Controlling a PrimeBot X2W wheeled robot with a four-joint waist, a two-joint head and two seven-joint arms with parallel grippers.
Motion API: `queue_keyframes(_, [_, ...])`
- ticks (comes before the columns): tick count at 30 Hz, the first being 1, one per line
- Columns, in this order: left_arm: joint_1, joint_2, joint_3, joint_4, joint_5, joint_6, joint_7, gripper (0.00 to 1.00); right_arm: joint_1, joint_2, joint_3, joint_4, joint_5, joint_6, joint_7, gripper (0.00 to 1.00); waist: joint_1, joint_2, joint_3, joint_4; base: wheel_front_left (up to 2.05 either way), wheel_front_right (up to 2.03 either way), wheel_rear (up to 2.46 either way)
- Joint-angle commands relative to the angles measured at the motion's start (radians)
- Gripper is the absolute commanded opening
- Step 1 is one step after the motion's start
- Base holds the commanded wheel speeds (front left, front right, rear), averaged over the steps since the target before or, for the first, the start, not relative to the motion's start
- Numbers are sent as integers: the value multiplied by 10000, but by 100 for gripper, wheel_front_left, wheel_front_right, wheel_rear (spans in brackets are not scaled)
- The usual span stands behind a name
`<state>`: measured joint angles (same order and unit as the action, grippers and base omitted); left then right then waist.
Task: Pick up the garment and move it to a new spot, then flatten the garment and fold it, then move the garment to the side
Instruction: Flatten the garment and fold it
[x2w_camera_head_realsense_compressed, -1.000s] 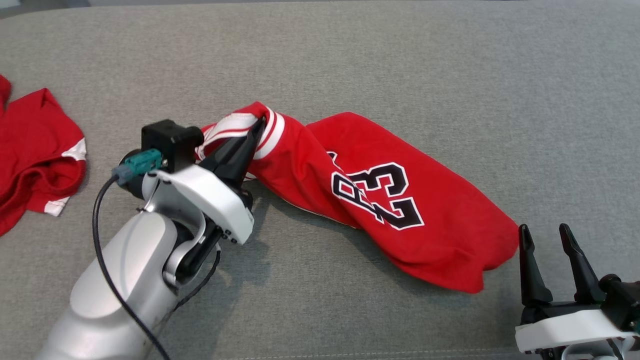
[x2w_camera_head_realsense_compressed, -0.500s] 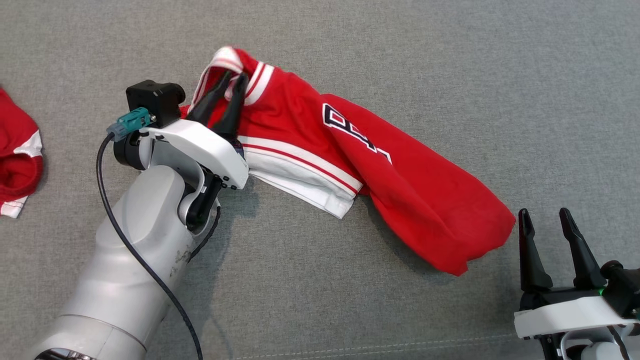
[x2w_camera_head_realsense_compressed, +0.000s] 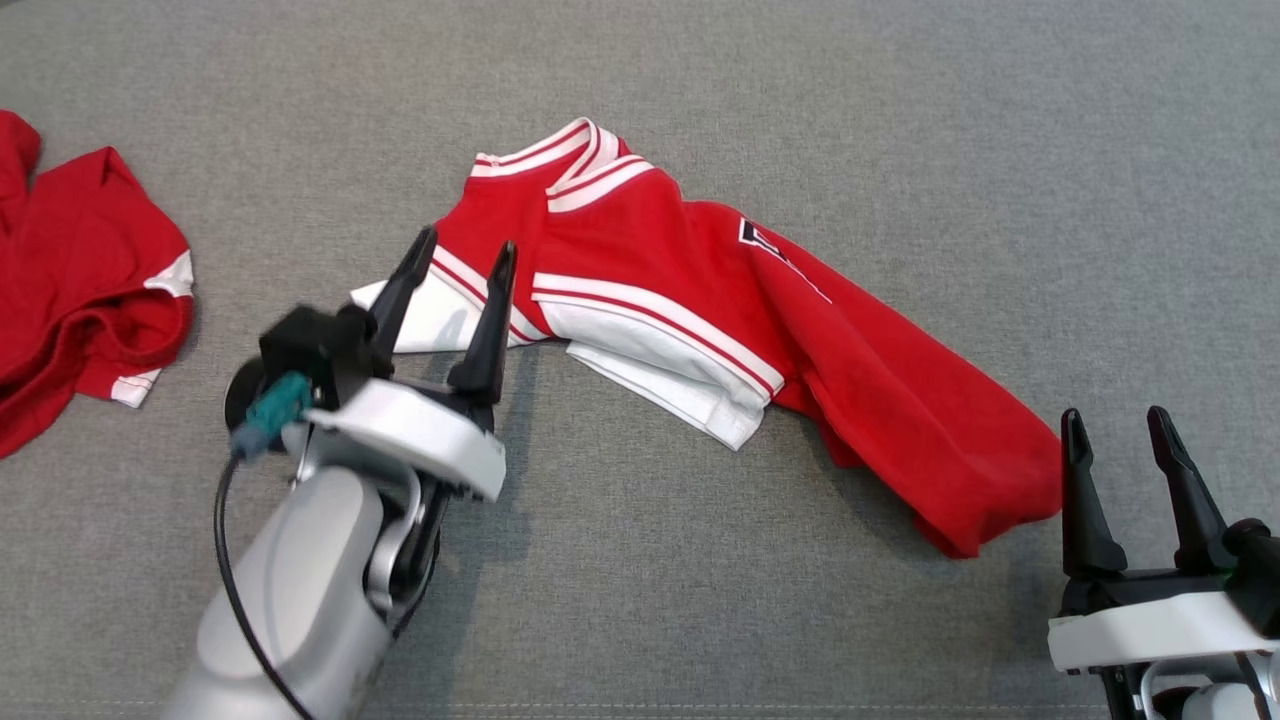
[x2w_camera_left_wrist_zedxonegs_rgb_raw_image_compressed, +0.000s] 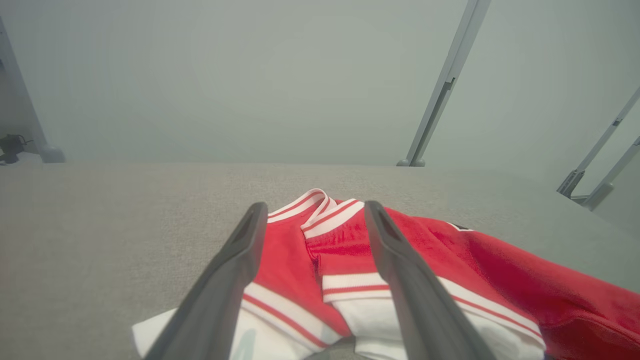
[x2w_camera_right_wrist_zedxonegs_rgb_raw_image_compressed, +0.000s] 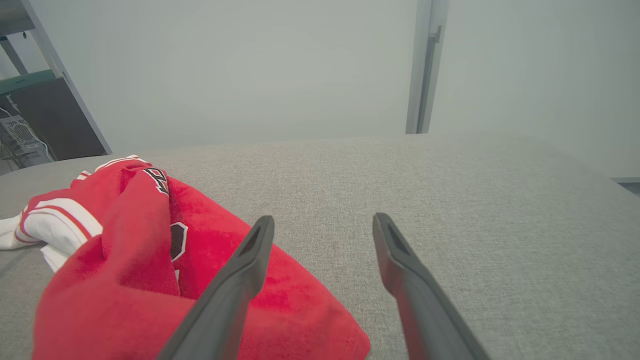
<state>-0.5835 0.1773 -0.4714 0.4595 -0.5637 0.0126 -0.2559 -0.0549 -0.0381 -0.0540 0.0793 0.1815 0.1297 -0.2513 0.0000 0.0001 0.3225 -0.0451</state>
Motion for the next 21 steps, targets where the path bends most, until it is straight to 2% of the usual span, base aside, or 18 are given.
queue_keyframes(1, [450, 328, 432, -713, 187, 291, -56, 100, 33, -122, 161, -302, -120, 10, -105, 100, 0, -1, -229, 177, 0, 0, 0])
queue_keyframes(6, [2965, 851, 981, -3119, 659, 1386, -57, 100, 496, -122, -85, -510, -275, 10, -105, 100, 0, -1, -688, 407, 0, 0, 0])
queue_keyframes(10, [4553, 1184, 1341, -4397, 621, 1949, -57, 100, 1092, -122, -96, -684, -322, 10, -105, 100, 0, -1, -1100, 538, 0, 0, 0])
queue_keyframes(21, [6354, 1747, 1683, -5471, 481, 2559, 214, 100, 2364, -122, 331, -556, 14, 10, -105, 100, 0, -1, -2333, 605, 0, 0, 0])
